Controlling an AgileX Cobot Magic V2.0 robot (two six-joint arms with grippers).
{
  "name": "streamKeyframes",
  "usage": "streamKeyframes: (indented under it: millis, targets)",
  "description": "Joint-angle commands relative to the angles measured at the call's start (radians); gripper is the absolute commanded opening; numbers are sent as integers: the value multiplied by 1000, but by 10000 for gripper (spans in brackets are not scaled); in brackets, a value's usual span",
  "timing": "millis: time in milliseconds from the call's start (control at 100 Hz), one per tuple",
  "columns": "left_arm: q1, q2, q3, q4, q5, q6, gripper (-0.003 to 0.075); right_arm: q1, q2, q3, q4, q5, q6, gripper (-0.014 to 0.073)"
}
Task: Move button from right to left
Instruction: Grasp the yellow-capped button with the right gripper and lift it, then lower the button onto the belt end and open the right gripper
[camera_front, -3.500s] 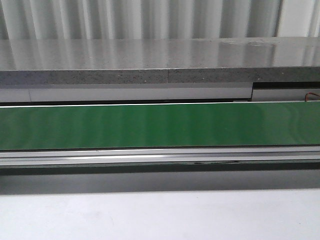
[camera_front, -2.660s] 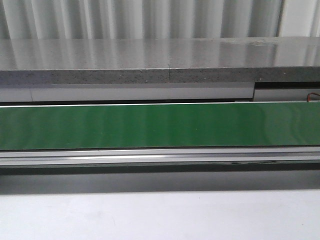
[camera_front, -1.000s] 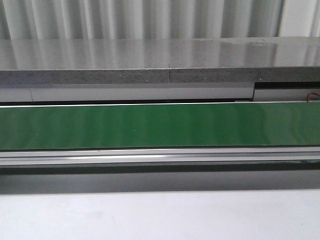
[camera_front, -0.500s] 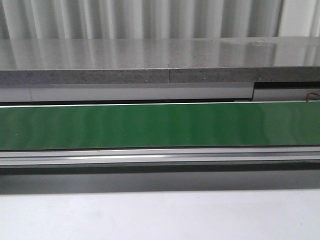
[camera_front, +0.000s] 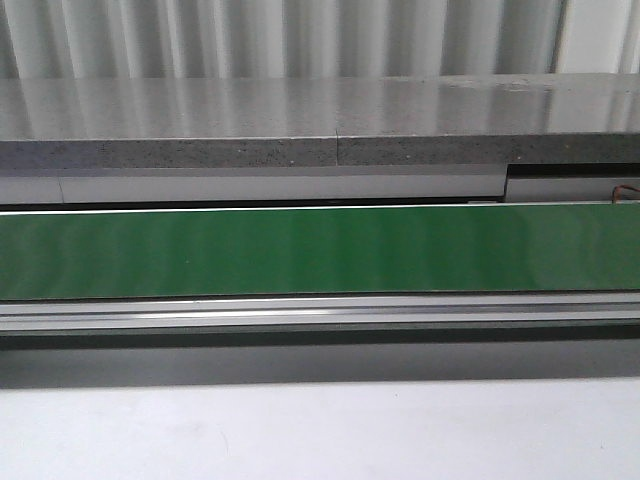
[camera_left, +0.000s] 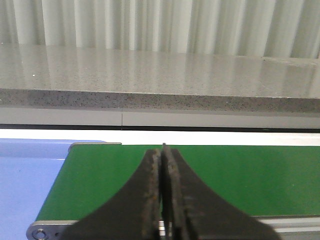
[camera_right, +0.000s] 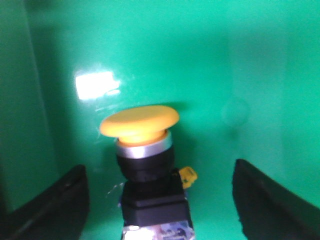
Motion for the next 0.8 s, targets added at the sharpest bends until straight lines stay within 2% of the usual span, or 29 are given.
streamKeyframes:
  millis: [0, 150, 330, 560, 790]
  targets:
    - [2, -32, 24, -5, -84, -11, -20, -6, -32, -31, -8, -28, -14, 482]
    - [2, -32, 24, -5, -84, -11, -20, -6, -17, -31, -8, -27, -14, 310]
    - [2, -32, 24, -5, -84, -11, -20, -6, -12, -31, 1, -25, -13, 186]
    - [2, -32, 24, -5, -84, -11, -20, -6, -91, -31, 14, -12, -13, 178]
    - [2, -32, 24, -5, -84, -11, -20, -3, -246, -31, 119, 51, -13, 178]
